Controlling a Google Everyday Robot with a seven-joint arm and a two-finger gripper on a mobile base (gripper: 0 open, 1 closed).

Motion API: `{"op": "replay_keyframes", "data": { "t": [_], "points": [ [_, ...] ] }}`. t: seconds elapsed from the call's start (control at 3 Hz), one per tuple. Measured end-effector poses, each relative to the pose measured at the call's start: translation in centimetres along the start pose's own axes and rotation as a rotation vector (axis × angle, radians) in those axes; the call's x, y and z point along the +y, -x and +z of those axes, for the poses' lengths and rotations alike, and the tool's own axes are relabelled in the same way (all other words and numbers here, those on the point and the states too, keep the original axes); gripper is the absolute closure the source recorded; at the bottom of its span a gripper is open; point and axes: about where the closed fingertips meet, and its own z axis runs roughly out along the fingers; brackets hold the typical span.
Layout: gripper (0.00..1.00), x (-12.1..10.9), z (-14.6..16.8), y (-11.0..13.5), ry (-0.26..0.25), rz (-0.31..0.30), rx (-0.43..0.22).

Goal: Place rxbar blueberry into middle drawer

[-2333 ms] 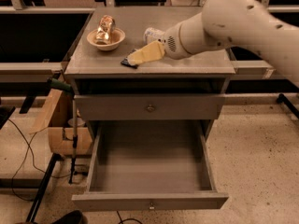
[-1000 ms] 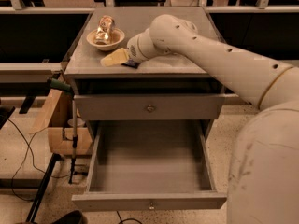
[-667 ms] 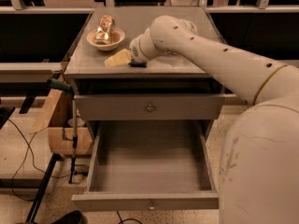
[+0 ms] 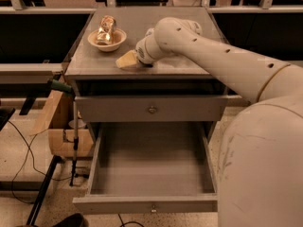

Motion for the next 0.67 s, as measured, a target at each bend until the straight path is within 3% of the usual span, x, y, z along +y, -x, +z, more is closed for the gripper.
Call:
{"op": "replay_keyframes", "data": {
  "t": [0.67],
  "points": [
    [0.74,0.03,-0.77,1.01,0.000,0.000,0.000]
  ]
}}
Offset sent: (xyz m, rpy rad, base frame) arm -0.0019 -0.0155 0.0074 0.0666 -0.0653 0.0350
